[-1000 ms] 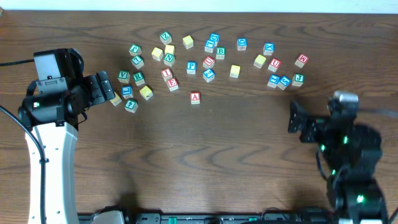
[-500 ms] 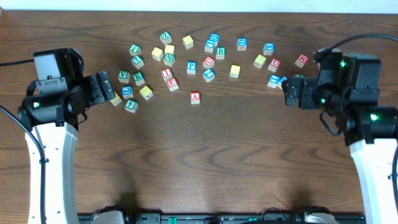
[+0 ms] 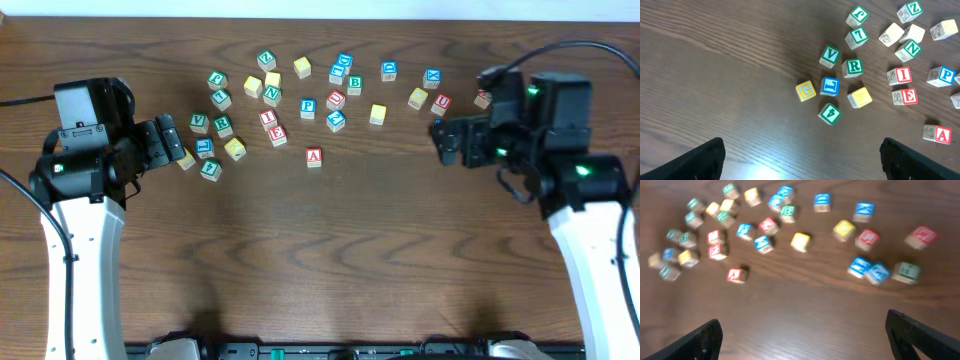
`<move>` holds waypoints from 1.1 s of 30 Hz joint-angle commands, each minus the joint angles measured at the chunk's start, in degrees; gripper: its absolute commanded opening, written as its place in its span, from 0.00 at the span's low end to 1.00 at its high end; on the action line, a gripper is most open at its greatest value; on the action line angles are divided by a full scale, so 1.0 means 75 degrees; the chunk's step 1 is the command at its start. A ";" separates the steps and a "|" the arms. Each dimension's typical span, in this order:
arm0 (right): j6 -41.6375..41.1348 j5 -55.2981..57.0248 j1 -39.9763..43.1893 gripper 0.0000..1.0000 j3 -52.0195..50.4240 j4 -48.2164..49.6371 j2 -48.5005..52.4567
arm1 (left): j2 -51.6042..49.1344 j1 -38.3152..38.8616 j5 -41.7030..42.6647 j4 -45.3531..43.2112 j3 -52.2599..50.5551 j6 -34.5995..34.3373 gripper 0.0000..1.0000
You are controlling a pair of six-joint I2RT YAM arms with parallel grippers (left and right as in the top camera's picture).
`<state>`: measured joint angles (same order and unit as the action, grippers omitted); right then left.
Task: Spell out AI2
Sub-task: 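Move the right gripper over the blocks toward the red I block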
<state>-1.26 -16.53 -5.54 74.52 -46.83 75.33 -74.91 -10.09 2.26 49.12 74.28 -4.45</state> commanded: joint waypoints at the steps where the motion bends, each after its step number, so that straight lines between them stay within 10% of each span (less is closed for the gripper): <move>1: -0.0099 0.0207 -0.0629 0.98 0.0734 -0.0102 0.0734 | -0.0044 -0.0032 0.0012 0.0017 0.0026 0.0047 0.98; 14: -0.0493 0.1411 -0.2739 0.89 0.5447 -0.0501 0.5042 | -0.0044 -0.0032 0.0012 0.0017 0.0026 0.0047 0.98; 33: -0.0743 0.2448 -0.4459 0.77 0.5965 0.2247 0.7857 | -0.0044 -0.0032 0.0012 0.0017 0.0026 0.0050 0.98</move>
<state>-6.02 -0.12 -37.91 118.04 -31.07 131.59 -74.96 -10.09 2.48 49.10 74.28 -4.45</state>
